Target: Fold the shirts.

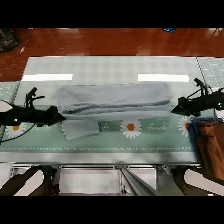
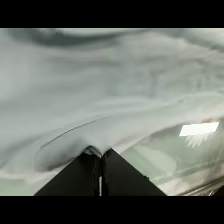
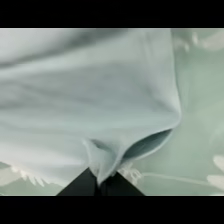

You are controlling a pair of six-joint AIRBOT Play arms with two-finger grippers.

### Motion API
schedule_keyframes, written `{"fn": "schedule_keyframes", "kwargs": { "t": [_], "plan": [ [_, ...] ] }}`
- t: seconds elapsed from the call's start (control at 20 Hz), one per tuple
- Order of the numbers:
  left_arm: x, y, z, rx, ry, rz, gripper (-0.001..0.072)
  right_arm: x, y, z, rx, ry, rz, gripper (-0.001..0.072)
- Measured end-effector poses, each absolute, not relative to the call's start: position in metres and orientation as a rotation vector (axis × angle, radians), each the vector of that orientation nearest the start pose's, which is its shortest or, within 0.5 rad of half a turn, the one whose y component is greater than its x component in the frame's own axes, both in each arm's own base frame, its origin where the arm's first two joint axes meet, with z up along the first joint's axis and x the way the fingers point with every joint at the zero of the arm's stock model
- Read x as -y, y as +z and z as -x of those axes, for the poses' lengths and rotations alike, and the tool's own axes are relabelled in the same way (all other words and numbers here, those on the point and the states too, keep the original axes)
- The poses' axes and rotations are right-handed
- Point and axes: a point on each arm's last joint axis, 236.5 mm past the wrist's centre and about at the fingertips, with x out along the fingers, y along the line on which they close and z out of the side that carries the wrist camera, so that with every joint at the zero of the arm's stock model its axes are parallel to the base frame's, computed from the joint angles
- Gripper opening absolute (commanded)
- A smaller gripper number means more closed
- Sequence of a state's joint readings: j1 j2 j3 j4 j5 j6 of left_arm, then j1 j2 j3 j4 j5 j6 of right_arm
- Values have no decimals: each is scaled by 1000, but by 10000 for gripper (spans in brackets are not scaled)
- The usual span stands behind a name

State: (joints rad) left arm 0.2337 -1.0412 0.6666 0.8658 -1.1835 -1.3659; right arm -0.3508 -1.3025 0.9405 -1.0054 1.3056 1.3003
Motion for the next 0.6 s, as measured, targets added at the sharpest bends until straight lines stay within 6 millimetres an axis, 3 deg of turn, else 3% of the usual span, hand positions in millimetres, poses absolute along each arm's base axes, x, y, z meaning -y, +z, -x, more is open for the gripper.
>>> {"fn": "schedule_keyframes", "kwargs": {
  "t": [0.3,0.6],
  "plan": [
    [68,-12,-355,-1312,-274,704,16,-22,-17,-374,-1309,308,-699,20],
    [71,-25,-426,-1330,-267,733,16,-18,-23,-428,-1230,331,-768,21]
  ]
}}
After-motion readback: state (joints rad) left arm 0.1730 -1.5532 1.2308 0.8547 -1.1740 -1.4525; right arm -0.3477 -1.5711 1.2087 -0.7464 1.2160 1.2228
